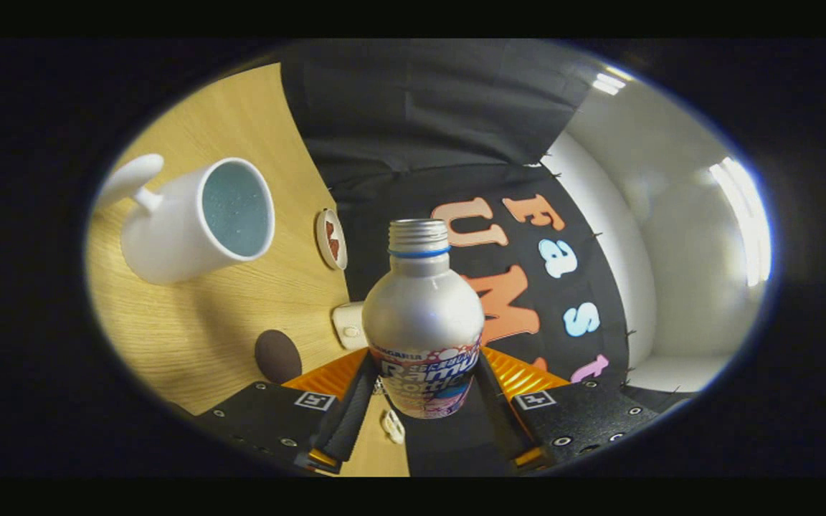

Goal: Take the bottle from table, then pour the juice into the cup, finally place the bottle on the coaster

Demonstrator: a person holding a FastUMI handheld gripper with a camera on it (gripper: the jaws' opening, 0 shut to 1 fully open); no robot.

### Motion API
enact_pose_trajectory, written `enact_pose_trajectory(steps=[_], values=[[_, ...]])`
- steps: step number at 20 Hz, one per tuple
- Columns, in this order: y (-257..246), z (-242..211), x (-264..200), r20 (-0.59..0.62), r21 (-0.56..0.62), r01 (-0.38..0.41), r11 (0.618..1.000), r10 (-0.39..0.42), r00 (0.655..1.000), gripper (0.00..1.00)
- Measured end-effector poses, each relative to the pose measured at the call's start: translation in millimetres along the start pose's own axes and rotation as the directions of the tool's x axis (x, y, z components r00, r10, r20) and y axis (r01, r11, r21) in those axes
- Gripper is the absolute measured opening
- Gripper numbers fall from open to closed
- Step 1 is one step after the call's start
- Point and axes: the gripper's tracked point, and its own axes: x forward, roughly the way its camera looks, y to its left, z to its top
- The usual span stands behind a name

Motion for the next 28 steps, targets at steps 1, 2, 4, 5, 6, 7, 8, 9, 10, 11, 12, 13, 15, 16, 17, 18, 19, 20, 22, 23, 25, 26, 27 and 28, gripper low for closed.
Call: enact_pose_trajectory(steps=[1, 2, 4, 5, 6, 7, 8, 9, 10, 11, 12, 13, 15, 16, 17, 18, 19, 20, 22, 23, 25, 26, 27, 28], values=[[2, 1, -1, 0.003, -0.019, -0.002, 1.000, 0.002, 1.000, 0.75], [4, 0, 2, 0.004, -0.033, 0.000, 0.999, 0.000, 1.000, 0.76], [2, 1, 4, 0.014, -0.075, 0.012, 0.997, -0.011, 1.000, 0.75], [-2, 1, 5, 0.019, -0.109, 0.025, 0.994, -0.023, 1.000, 0.75], [-5, 2, 5, 0.026, -0.154, 0.046, 0.987, -0.042, 0.999, 0.75], [-9, 2, 7, 0.037, -0.198, 0.066, 0.978, -0.060, 0.997, 0.75], [-9, 5, 7, 0.045, -0.227, 0.076, 0.971, -0.068, 0.997, 0.75], [-6, 2, 8, 0.050, -0.238, 0.078, 0.968, -0.068, 0.996, 0.75], [-5, 3, 9, 0.054, -0.239, 0.075, 0.968, -0.064, 0.996, 0.75], [-6, 4, 10, 0.060, -0.243, 0.078, 0.967, -0.065, 0.996, 0.75], [-7, 6, 10, 0.065, -0.253, 0.083, 0.964, -0.068, 0.996, 0.75], [-8, 9, 10, 0.069, -0.262, 0.086, 0.961, -0.071, 0.995, 0.75], [-8, 9, 11, 0.072, -0.267, 0.085, 0.960, -0.068, 0.995, 0.75], [-10, 8, 13, 0.072, -0.268, 0.085, 0.960, -0.068, 0.995, 0.75], [-9, 9, 12, 0.073, -0.269, 0.084, 0.959, -0.067, 0.995, 0.75], [-9, 7, 12, 0.072, -0.268, 0.085, 0.960, -0.068, 0.995, 0.75], [-9, 8, 11, 0.072, -0.267, 0.081, 0.960, -0.064, 0.995, 0.75], [-11, 8, 13, 0.073, -0.269, 0.083, 0.960, -0.065, 0.995, 0.75], [-12, 10, 12, 0.078, -0.277, 0.085, 0.957, -0.065, 0.995, 0.75], [-12, 10, 12, 0.082, -0.282, 0.086, 0.956, -0.066, 0.994, 0.75], [-14, 10, 14, 0.086, -0.287, 0.084, 0.954, -0.062, 0.994, 0.75], [-15, 10, 14, 0.087, -0.289, 0.085, 0.954, -0.062, 0.994, 0.75], [-15, 10, 14, 0.089, -0.292, 0.085, 0.953, -0.062, 0.994, 0.75], [-16, 11, 14, 0.090, -0.296, 0.086, 0.951, -0.062, 0.994, 0.75]])
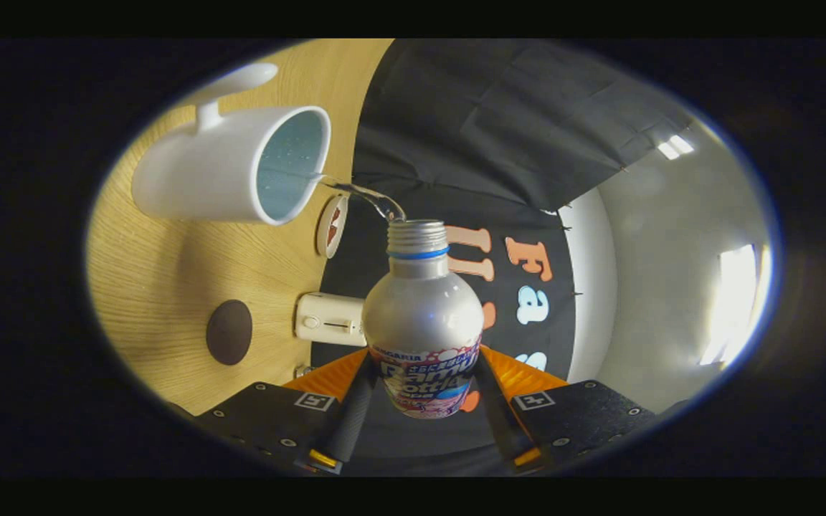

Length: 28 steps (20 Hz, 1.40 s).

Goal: Take the bottle from table, then pour the juice into the cup, finally place the bottle on the coaster

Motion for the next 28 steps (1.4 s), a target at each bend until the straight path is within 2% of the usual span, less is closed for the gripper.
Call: enact_pose_trajectory(steps=[28], values=[[-15, 5, 7, 0.066, -0.121, 0.025, 0.992, -0.018, 0.998, 0.75]])
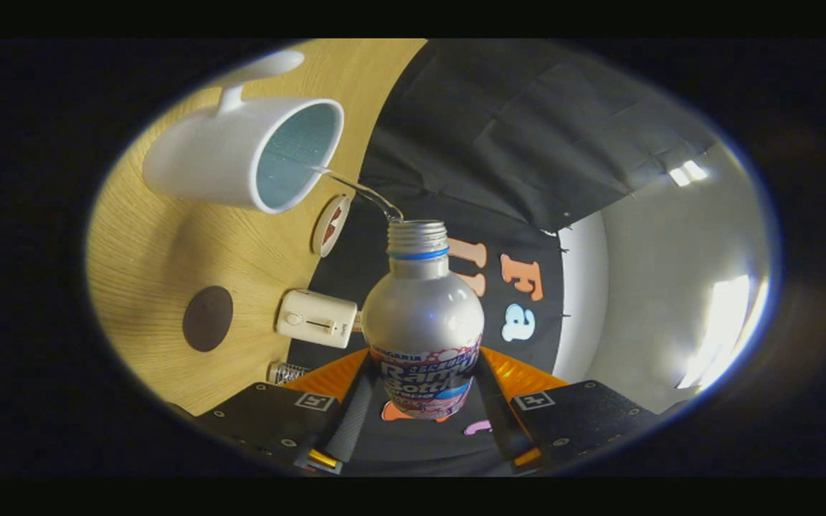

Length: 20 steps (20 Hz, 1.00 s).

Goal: Take the bottle from table, then pour the juice into the cup, finally place the bottle on the coaster

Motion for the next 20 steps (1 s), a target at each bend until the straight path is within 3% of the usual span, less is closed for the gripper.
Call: enact_pose_trajectory(steps=[9, 20], values=[[-3, 3, 2, 0.031, -0.046, -0.019, 0.999, 0.021, 0.999, 0.75], [-11, 4, 4, 0.053, -0.089, 0.018, 0.996, -0.014, 0.999, 0.75]])
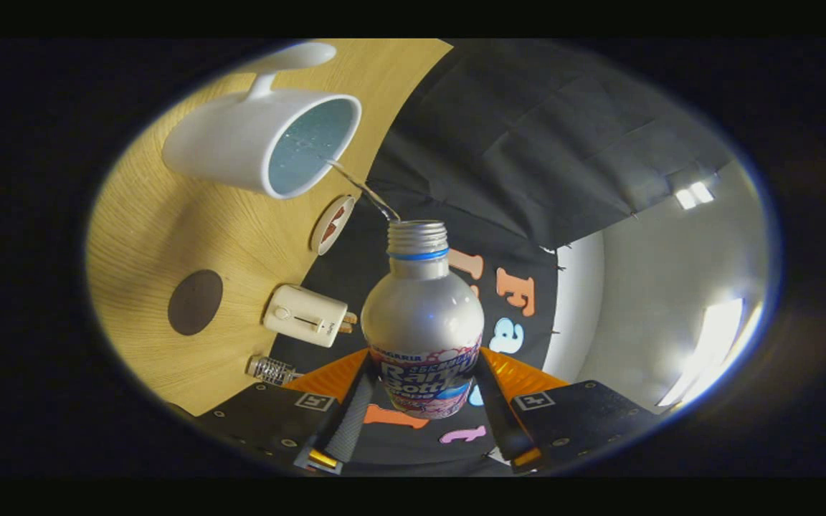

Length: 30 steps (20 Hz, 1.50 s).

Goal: Take the bottle from table, then pour the juice into the cup, finally place the bottle on the coaster

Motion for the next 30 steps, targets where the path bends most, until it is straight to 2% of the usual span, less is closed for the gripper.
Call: enact_pose_trajectory(steps=[18, 30], values=[[-12, 8, 6, 0.064, -0.081, 0.045, 0.996, -0.040, 0.997, 0.75], [-8, 15, 2, 0.087, -0.095, 0.035, 0.995, -0.027, 0.996, 0.75]])
